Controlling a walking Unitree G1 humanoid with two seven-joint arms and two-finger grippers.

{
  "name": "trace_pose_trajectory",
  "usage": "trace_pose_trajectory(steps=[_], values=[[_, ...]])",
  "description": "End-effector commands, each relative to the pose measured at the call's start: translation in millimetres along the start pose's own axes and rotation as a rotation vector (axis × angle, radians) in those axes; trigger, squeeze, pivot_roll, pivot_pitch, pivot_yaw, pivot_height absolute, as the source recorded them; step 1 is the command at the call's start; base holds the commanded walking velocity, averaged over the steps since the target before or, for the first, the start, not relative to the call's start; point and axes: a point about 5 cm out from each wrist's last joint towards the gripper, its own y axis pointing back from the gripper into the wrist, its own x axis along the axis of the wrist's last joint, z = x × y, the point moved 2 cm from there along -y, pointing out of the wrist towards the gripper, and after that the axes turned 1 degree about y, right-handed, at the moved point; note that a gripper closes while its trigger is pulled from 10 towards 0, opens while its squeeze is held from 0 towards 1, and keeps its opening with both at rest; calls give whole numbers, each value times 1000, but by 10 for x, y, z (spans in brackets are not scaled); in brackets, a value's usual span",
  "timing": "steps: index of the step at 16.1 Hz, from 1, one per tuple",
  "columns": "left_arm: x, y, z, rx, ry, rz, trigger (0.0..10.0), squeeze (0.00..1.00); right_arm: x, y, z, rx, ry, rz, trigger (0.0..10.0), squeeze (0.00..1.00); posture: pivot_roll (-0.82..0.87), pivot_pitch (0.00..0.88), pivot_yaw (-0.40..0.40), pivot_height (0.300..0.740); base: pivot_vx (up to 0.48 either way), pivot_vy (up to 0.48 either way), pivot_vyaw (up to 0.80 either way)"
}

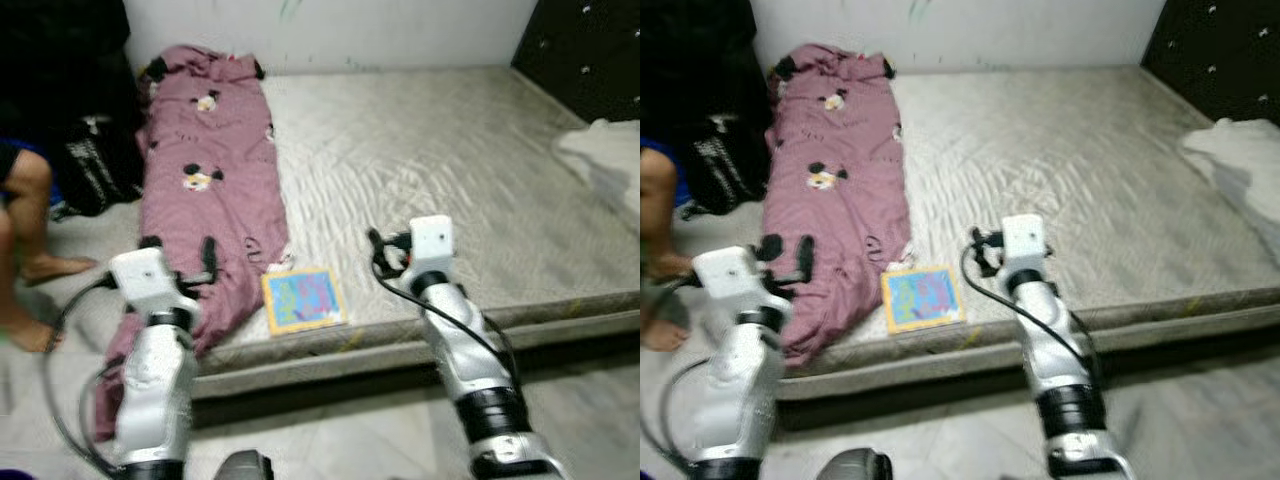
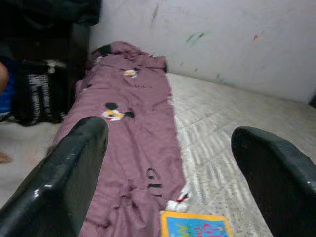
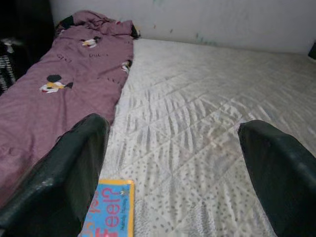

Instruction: Clean up the room

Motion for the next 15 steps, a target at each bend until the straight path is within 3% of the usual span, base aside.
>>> trace_pose_trajectory(steps=[1, 6, 12, 15], values=[[24, -23, -52, 15, -10, 7, 10000, 0, 15, -27, -41, 13, -10, 0, 10000, 0, 44, 0, -8, 740, 0, 428, 0], [31, -30, -55, 17, -21, 11, 10000, 0, 16, -35, -42, 14, -11, -1, 10000, 0, 46, 0, -8, 740, 0, 404, 0], [54, -30, -31, -4, -32, 26, 10000, 0, 16, -39, -43, 6, -19, 1, 10000, 0, 45, 0, -3, 740, 0, 0, 0], [65, -27, -26, -13, -26, 32, 10000, 0, 13, -38, -37, 1, -25, -1, 10000, 0, 44, 0, -2, 740, 361, 0, 0]])
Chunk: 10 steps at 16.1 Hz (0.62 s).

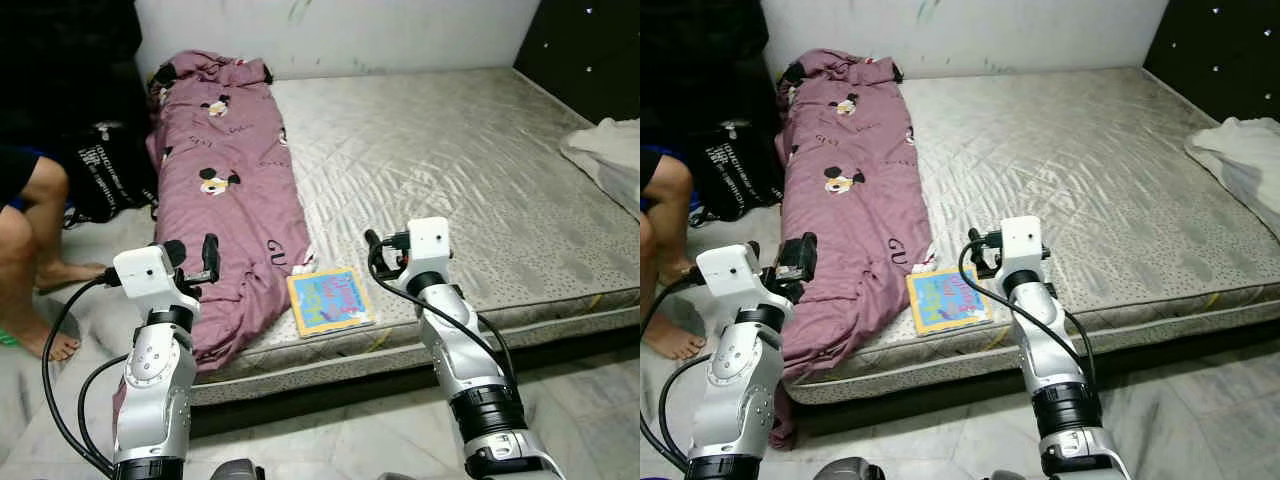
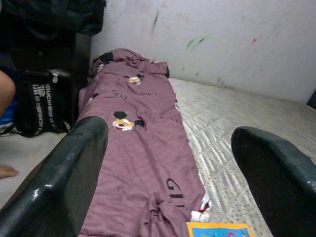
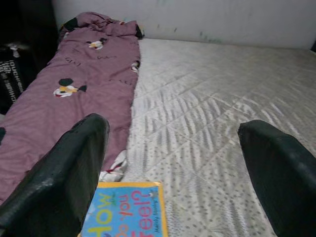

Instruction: Clean up the room

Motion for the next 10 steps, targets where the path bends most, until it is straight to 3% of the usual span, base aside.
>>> trace_pose_trajectory(steps=[1, 10], values=[[39, -6, 19, -14, -2, 17, 10000, 0, 22, -9, 27, -9, -6, 5, 10000, 0, 44, 0, -2, 740, 394, 0, 0], [22, -3, 10, -8, -4, 6, 10000, 0, 19, -8, 30, -12, -10, 1, 10000, 0, 44, 2, -1, 740, 372, 0, 0]])
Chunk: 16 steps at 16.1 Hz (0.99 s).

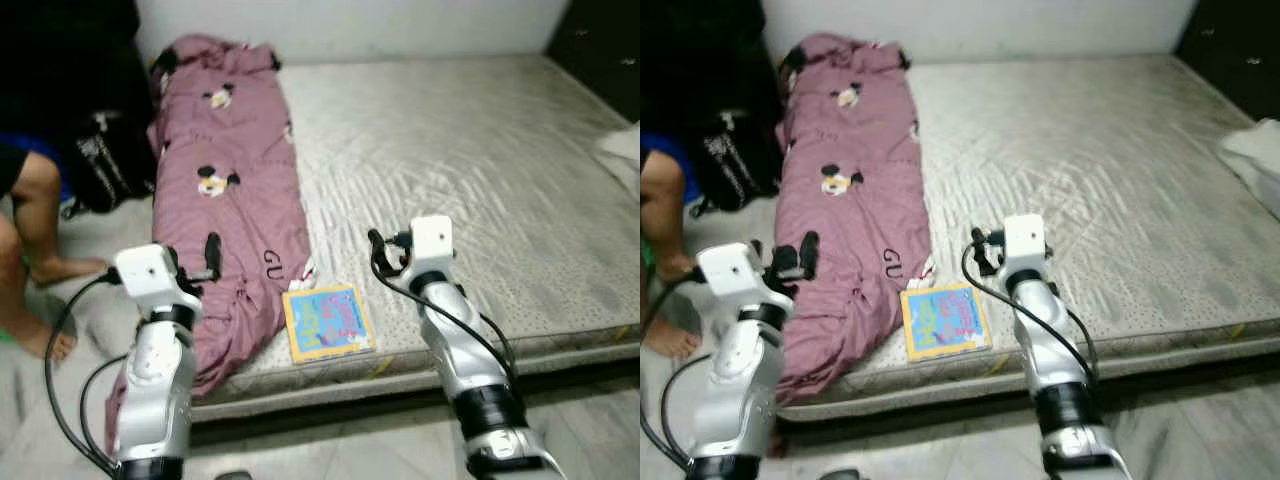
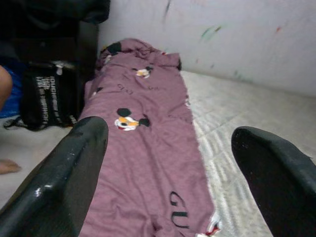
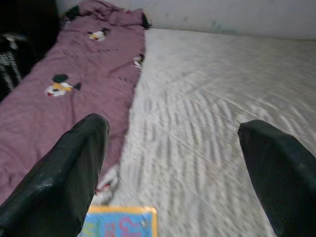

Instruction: Clean up the room

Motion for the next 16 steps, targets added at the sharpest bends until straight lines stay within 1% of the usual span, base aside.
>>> trace_pose_trajectory(steps=[1, 2, 3, 4, 6, 7, 8, 9, 10, 12, 13, 14, 15, 16], values=[[3, -29, 65, -7, -5, -3, 10000, 0, -35, 25, 119, -35, -2, -13, 10000, 0, 45, 1, 0, 740, 0, 0, 0], [-5, -33, 63, -5, -11, -9, 10000, 0, -35, 24, 120, -36, -3, -13, 10000, 0, 46, 0, -1, 740, 0, 0, 0], [-23, -34, 35, 20, -33, -22, 10000, 0, -37, 21, 121, -38, -6, -14, 10000, 0, 48, 0, -2, 740, 0, 0, 0], [-29, -28, 40, 12, -26, -27, 10000, 0, -40, 24, 122, -38, -4, -15, 10000, 0, 50, 1, -5, 740, 0, 0, 0], [-36, -7, 49, 12, -69, -38, 10000, 0, -47, 39, 135, -39, -3, -16, 10000, 0, 51, 4, -8, 740, 0, 0, 0], [-60, 8, 27, 55, -138, -68, 10000, 0, -51, 41, 138, -41, -5, -18, 10000, 0, 52, 5, -8, 740, 0, 0, 0], [-66, 13, 14, 72, -176, -75, 10000, 0, -54, 43, 137, -42, -6, -19, 10000, 0, 53, 6, -8, 740, 0, 0, 0], [-21, 37, 97, -67, -118, -30, 10000, 0, -58, 54, 114, -34, -8, -21, 10000, 0, 57, 15, -5, 740, 0, 0, 0], [-26, 61, 47, -66, -92, -33, 10000, 0, -70, 67, 108, -31, -12, -26, 10000, 0, 52, 21, -4, 740, 0, 0, 0], [-63, 89, -14, -18, -99, -62, 10000, 0, -91, 98, 132, -40, -20, -37, 10000, 0, 47, 28, -3, 740, 0, 0, 0], [-80, 111, -64, 47, -134, -65, 10000, 0, -94, 120, 136, -37, -19, -38, 10000, 0, 52, 35, -3, 740, 0, 0, -563], [-89, 121, -75, 55, -111, -70, 10000, 0, -93, 124, 136, -37, -19, -37, 10000, 0, 54, 37, -3, 740, 0, 0, -444], [-103, 138, -106, 77, -106, -87, 10000, 0, -90, 125, 133, -34, -17, -37, 10000, 0, 54, 37, -3, 740, 0, 0, 0], [-99, 145, -168, 100, -123, -92, 10000, 0, -84, 135, 122, -27, -14, -35, 10000, 0, 62, 52, -5, 740, 0, 0, 0]])
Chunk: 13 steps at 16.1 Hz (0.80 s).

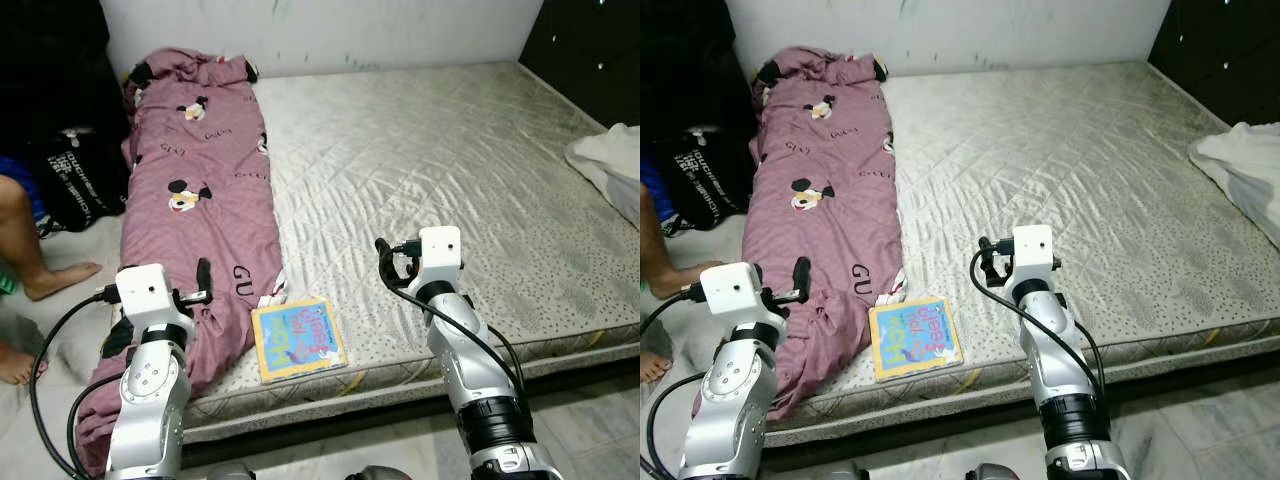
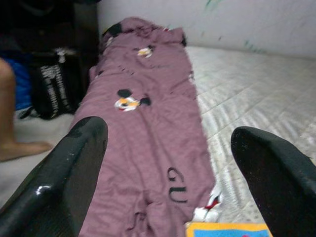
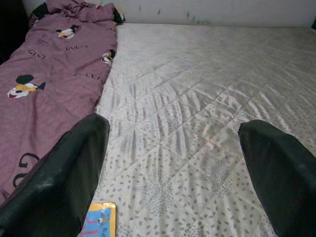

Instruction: Clean up the room

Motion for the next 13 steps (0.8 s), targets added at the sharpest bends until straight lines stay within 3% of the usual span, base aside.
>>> trace_pose_trajectory(steps=[1, 7, 13], values=[[67, 16, -43, -4, -10, 26, 10000, 0, 45, 10, -29, 15, 2, 12, 10000, 0, 62, 59, -5, 740, 0, 0, 0], [75, 60, -52, 8, 21, 11, 10000, 0, 62, 37, -40, 28, 1, 4, 10000, 0, 59, 91, -4, 728, 0, 0, 0], [77, 57, -79, 26, 61, 0, 10000, 0, 67, 47, -32, 33, 5, -5, 10000, 0, 52, 98, -4, 671, 0, 0, 0]])
